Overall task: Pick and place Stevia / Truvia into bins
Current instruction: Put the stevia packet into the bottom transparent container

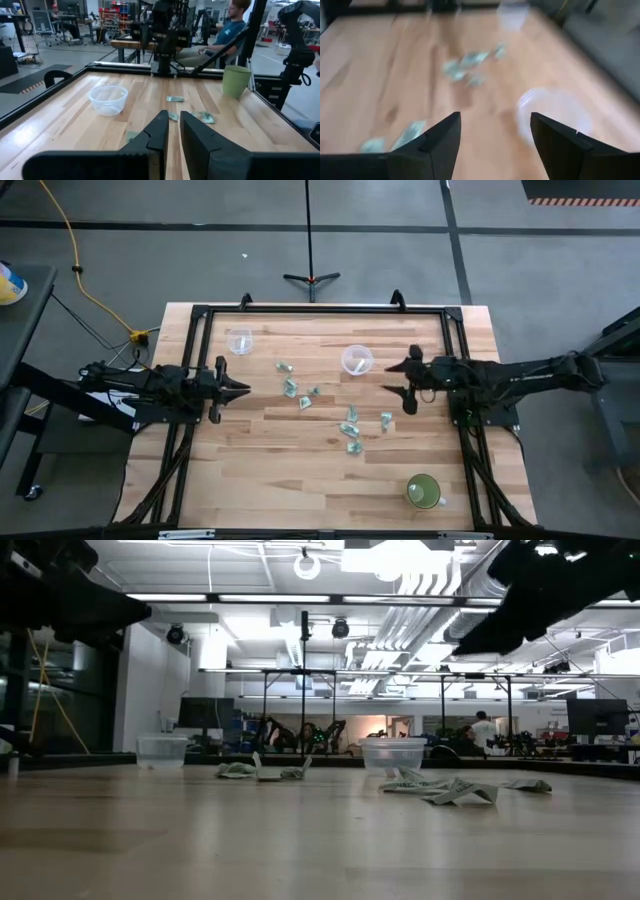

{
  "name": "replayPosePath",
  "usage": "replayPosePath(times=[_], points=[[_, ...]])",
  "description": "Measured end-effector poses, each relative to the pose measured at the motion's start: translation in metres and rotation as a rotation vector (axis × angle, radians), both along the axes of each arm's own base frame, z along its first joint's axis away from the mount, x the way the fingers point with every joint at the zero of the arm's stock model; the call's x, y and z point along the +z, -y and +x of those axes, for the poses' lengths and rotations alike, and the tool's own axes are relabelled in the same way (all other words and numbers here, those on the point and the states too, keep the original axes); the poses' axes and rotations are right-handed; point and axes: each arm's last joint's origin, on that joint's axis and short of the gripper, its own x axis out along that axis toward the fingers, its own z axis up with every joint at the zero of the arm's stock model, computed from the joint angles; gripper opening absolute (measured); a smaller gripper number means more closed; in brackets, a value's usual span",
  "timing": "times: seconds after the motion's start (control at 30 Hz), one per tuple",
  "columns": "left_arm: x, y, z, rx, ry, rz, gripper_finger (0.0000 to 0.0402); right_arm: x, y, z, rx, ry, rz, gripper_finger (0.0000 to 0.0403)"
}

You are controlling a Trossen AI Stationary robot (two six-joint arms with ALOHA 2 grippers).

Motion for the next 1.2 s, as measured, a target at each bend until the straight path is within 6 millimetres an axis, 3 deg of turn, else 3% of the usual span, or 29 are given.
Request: replayPosePath(times=[0.2, 0.53, 0.83, 1.2], points=[[-0.001, 0.000, 0.000, 0.000, -0.006, 0.001, 0.0083, -0.016, -0.006, 0.014, 0.089, -0.170, 0.219, 0.0232], [-0.002, 0.000, 0.000, 0.000, -0.019, 0.011, 0.0083, -0.056, -0.010, 0.029, 0.094, -0.427, 0.319, 0.0232], [-0.001, -0.001, 0.000, 0.049, -0.012, 0.012, 0.0083, -0.080, -0.028, 0.034, 0.104, -0.569, 0.323, 0.0232], [-0.001, -0.001, 0.000, 0.050, -0.014, 0.012, 0.0083, -0.093, -0.035, 0.039, 0.070, -0.599, 0.238, 0.0230]])
